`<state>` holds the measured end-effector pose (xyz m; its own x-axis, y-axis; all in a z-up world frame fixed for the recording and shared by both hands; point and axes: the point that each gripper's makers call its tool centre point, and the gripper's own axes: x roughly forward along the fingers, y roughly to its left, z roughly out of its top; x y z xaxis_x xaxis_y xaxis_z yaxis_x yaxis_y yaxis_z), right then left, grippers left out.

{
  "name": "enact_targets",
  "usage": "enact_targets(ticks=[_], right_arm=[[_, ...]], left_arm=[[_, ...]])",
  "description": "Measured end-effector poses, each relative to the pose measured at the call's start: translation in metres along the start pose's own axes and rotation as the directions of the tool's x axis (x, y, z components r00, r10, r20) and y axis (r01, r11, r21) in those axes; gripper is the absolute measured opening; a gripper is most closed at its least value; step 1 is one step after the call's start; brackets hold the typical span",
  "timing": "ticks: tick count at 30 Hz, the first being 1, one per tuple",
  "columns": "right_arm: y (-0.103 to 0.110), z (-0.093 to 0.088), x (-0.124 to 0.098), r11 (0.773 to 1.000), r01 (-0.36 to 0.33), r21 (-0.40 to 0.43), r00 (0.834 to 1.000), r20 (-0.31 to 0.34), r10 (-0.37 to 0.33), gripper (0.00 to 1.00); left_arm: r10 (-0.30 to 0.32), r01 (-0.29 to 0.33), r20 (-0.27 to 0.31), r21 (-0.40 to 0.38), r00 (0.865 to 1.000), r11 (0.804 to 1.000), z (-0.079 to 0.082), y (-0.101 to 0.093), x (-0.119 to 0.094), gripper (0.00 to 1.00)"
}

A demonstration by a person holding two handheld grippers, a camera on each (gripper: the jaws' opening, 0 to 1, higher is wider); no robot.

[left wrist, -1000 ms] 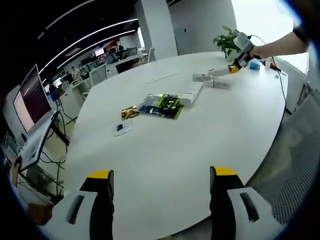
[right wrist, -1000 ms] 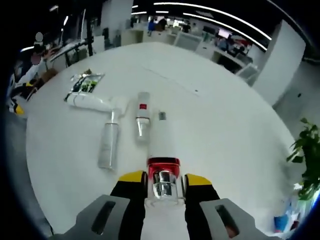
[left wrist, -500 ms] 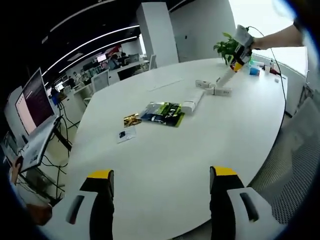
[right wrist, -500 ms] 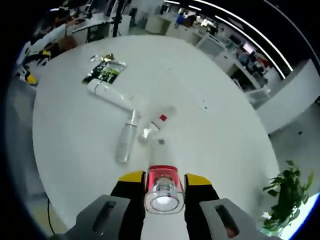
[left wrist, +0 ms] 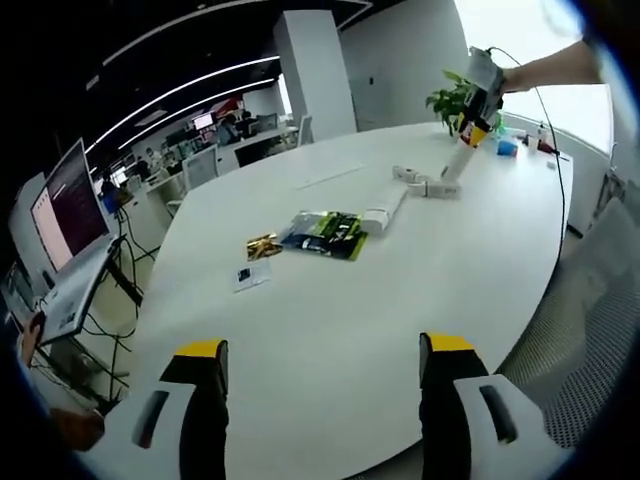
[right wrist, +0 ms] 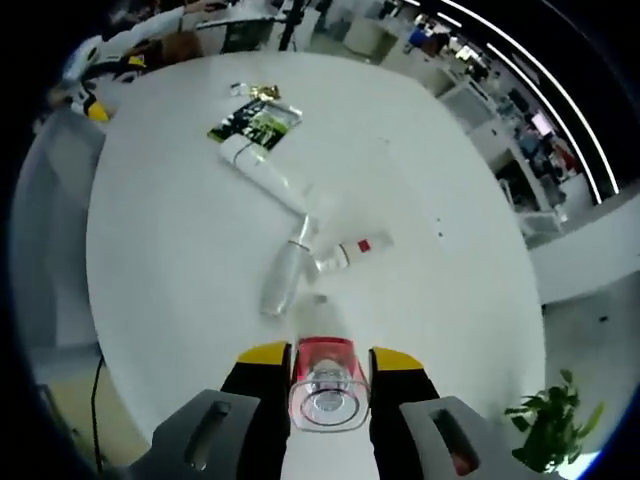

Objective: Arrange the skincare products in the storage area until every visible bottle or jar stands upright without overlapping.

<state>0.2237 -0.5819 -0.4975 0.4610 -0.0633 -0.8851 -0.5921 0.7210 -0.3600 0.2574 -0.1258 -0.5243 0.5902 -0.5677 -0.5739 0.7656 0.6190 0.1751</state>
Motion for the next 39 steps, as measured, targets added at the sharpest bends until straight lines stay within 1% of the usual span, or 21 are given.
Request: enact_targets(ticks=[1, 2, 3, 5, 7, 10, 12, 14, 20, 22, 26, 29, 30, 32, 33, 35, 36, 39], right_arm=[[0.0, 0.009, 0.001, 1.0, -0.008, -0.011, 1.0, 0.002, 0.008, 0.21], [0.001, 0.013, 0.002, 1.0, -0.015, -0.022, 1.0, 0.0, 0.015, 0.22], [-0.001, 0.019, 0.004, 0.998, -0.022, -0.054, 1.0, -0.009, 0.022, 0.22], [-0.001, 0.026, 0.006, 0.997, -0.026, -0.079, 1.0, -0.011, 0.025, 0.22], [-0.002, 0.037, 0.008, 0.995, -0.039, -0.088, 0.999, -0.006, 0.039, 0.22], [-0.009, 0.046, 0.013, 0.995, -0.046, -0.084, 0.999, 0.003, 0.047, 0.22], [-0.009, 0.055, 0.015, 0.996, -0.056, -0.071, 0.998, 0.027, 0.058, 0.22], [-0.015, 0.06, 0.019, 0.997, -0.053, -0.059, 0.998, 0.04, 0.055, 0.22], [-0.025, 0.064, 0.02, 0.999, -0.051, -0.014, 0.995, 0.089, 0.052, 0.23], [-0.022, 0.062, 0.02, 0.999, -0.053, 0.004, 0.993, 0.106, 0.052, 0.23], [-0.031, 0.057, 0.021, 0.998, -0.051, 0.042, 0.991, 0.127, 0.045, 0.23], [-0.033, 0.058, 0.018, 0.995, -0.048, 0.092, 0.988, 0.15, 0.034, 0.23], [-0.038, 0.056, 0.02, 0.993, -0.048, 0.109, 0.987, 0.157, 0.03, 0.23], [-0.042, 0.054, 0.02, 0.99, -0.041, 0.132, 0.987, 0.162, 0.019, 0.23], [-0.041, 0.053, 0.018, 0.989, -0.038, 0.141, 0.986, 0.165, 0.014, 0.23], [-0.046, 0.051, 0.019, 0.986, -0.031, 0.161, 0.986, 0.169, 0.003, 0.23], [-0.045, 0.051, 0.019, 0.983, -0.043, 0.176, 0.984, 0.177, 0.011, 0.23], [-0.045, 0.049, 0.017, 0.982, -0.043, 0.186, 0.982, 0.189, 0.007, 0.23]], left_arm=[[-0.001, 0.001, -0.001, 0.002, 1.0, 1.0, 0.0, 0.0, 0.0, 0.72], [-0.002, 0.002, -0.002, 0.002, 1.0, 1.0, 0.0, 0.0, 0.0, 0.72], [-0.004, 0.004, -0.004, 0.001, 1.0, 1.0, -0.001, 0.0, 0.0, 0.72], [-0.002, 0.002, -0.003, 0.001, 1.0, 1.0, -0.002, 0.001, 0.001, 0.72], [-0.001, 0.001, -0.005, -0.004, 1.0, 1.0, -0.001, 0.0, 0.0, 0.72], [0.003, -0.003, -0.004, -0.006, 1.0, 1.0, 0.0, 0.0, 0.0, 0.72], [0.003, -0.003, -0.007, -0.008, 1.0, 1.0, 0.0, 0.0, -0.001, 0.72], [0.005, -0.005, -0.008, -0.006, 1.0, 1.0, 0.0, 0.0, -0.001, 0.72], [0.002, -0.002, -0.019, -0.004, 1.0, 1.0, -0.001, -0.001, -0.001, 0.71], [-0.001, 0.001, -0.022, -0.002, 1.0, 1.0, -0.001, -0.001, 0.0, 0.71], [-0.005, 0.005, -0.029, -0.001, 1.0, 1.0, -0.002, -0.002, 0.0, 0.71], [-0.008, 0.008, -0.033, 0.003, 0.999, 1.0, -0.003, -0.002, 0.001, 0.71], [-0.01, 0.01, -0.036, 0.003, 0.999, 1.0, -0.004, -0.003, 0.001, 0.71], [-0.011, 0.011, -0.039, 0.007, 0.999, 1.0, -0.004, -0.004, 0.001, 0.71], [-0.012, 0.012, -0.04, 0.008, 0.999, 1.0, -0.004, -0.004, 0.001, 0.71], [-0.011, 0.011, -0.043, 0.009, 0.999, 1.0, -0.004, -0.003, 0.001, 0.71], [-0.011, 0.011, -0.043, 0.009, 0.999, 1.0, -0.005, -0.003, 0.002, 0.71], [-0.011, 0.012, -0.046, 0.008, 0.999, 1.0, -0.005, -0.003, 0.002, 0.71]])
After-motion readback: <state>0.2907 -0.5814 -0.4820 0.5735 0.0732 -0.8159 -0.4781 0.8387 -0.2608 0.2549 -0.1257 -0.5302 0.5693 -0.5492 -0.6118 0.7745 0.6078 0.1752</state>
